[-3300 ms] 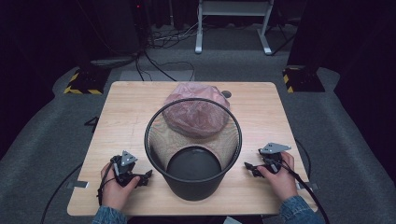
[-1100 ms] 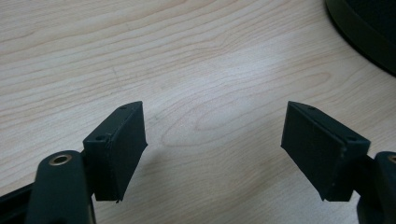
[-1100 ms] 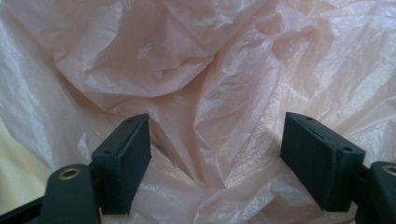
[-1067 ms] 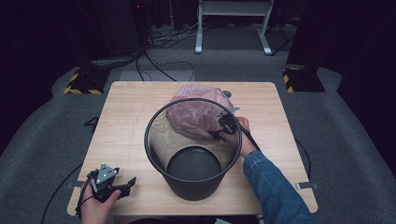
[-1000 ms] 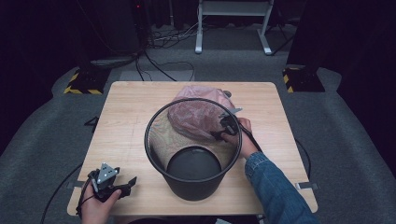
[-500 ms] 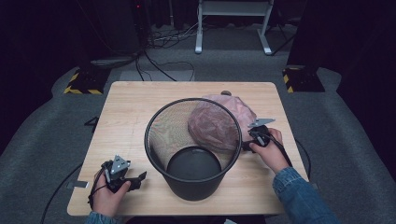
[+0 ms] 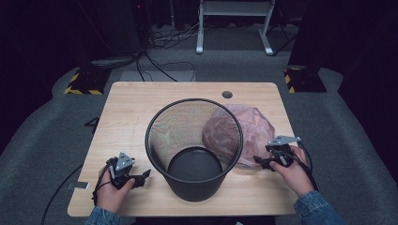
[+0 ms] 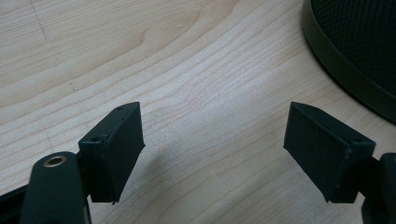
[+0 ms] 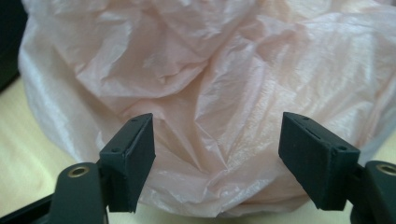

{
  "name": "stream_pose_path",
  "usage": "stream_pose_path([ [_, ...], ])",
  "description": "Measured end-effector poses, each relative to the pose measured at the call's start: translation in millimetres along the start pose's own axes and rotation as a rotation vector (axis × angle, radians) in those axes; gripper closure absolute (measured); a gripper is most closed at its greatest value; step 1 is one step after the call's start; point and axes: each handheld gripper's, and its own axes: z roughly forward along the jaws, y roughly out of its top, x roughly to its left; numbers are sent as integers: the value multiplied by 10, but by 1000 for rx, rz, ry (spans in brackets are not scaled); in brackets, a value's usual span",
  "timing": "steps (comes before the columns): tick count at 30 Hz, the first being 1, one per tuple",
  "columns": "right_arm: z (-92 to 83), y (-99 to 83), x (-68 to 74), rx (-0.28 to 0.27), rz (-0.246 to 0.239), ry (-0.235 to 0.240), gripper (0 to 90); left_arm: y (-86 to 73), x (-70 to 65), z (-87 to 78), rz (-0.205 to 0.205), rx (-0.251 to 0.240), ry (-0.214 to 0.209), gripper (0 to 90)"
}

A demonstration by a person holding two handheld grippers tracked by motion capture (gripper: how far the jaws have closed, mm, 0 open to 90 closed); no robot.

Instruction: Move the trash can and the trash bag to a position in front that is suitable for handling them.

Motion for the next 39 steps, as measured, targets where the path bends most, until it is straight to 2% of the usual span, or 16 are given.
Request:
stream_pose_path([
  [5, -132, -178, 101, 5, -6, -1, 269, -12, -32, 20, 15, 8, 0, 198],
  [8, -220, -268, 142, 5, 8, -8, 267, -22, -44, 29, 18, 11, -6, 197],
  [19, -494, -590, 218, 11, 31, -39, 245, -43, -50, 37, 30, 28, 2, 197],
  [26, -582, -753, 260, 20, 52, -30, 244, -56, -65, 40, 33, 41, 3, 195],
  [30, -686, -795, 275, -14, 60, -26, 234, -71, -60, 51, 22, 37, -6, 188],
  [39, -845, -675, 291, -122, 65, -38, 195, -83, -62, 49, 9, 35, -10, 186],
])
